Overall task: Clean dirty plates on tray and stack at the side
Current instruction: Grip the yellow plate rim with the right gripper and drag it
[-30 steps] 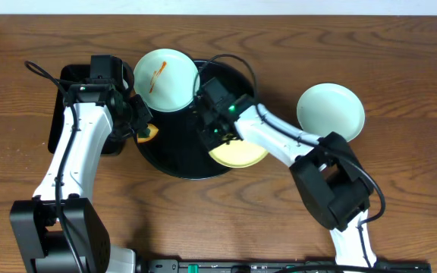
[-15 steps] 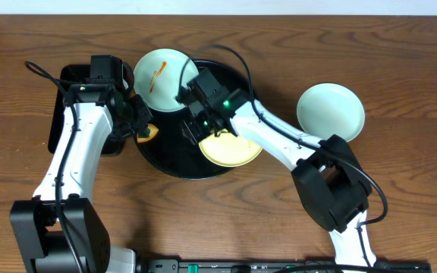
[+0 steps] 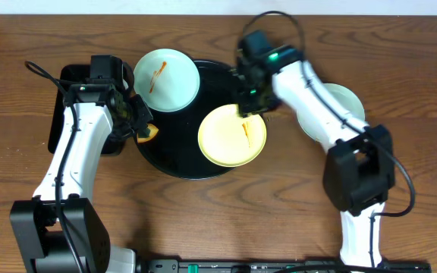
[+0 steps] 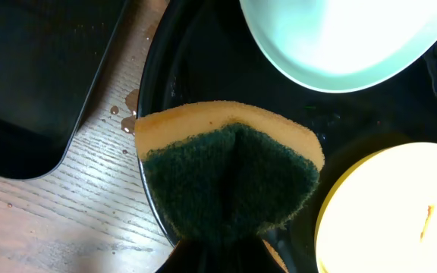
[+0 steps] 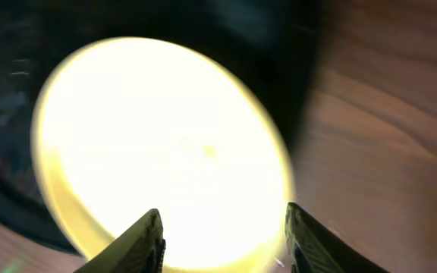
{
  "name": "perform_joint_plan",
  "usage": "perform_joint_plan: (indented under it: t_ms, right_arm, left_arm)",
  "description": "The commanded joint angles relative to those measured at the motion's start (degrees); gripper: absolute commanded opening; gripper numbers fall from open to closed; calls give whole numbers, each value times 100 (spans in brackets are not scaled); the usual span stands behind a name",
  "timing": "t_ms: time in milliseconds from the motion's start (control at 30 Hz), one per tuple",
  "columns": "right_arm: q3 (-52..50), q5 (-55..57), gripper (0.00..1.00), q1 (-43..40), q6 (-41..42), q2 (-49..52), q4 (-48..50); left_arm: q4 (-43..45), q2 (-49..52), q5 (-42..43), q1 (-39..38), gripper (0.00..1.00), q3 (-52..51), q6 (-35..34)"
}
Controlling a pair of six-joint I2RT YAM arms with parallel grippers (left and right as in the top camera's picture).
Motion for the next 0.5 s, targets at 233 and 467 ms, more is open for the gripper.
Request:
perform_joint_plan:
  t_ms: [233,467]
  right_arm:
    - [-452,428,36,-463,105,26,-229]
    - [-1019,413,35,-293,101,26,-28]
  left_arm:
    - [0,9,-98,13,8,98,96]
    - [-2,9,-96,13,8,98,96]
